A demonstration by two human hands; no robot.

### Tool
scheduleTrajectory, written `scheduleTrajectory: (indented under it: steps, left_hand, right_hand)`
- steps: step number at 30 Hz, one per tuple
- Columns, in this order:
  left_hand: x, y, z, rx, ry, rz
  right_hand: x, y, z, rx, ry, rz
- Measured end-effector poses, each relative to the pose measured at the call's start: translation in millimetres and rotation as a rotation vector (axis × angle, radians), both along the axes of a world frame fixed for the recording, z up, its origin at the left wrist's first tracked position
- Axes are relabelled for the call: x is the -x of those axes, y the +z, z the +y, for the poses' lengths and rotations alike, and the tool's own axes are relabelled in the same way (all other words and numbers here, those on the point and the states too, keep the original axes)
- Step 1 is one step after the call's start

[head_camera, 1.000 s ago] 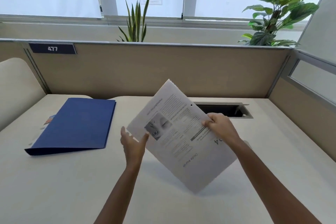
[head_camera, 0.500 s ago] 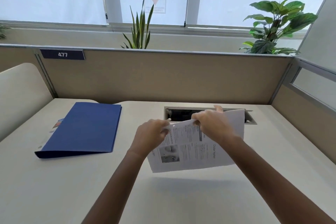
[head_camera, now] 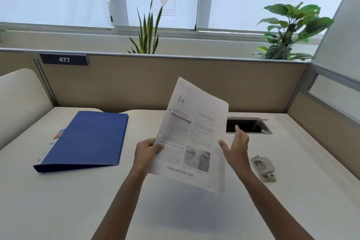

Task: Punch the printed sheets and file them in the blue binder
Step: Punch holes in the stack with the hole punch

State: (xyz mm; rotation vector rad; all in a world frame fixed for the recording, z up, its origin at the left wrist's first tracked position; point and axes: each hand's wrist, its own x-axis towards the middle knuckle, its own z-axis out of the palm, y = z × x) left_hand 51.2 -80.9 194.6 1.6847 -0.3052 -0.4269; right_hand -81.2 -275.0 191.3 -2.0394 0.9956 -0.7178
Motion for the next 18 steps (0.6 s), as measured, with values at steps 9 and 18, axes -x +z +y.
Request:
scheduleTrajectory:
  steps: [9, 18]
  left_hand:
    - [15.0, -31.8, -21.1, 0.103, 0.064, 0.278]
    - [26.7, -72.0, -54.5, 0.004, 0.014, 0.324]
  right_hand:
    - [29.8, -53.5, -9.2, -0.868, 0.128, -0.174]
    - [55.9, -75.2, -26.5, -0.739, -0.047, -0.153]
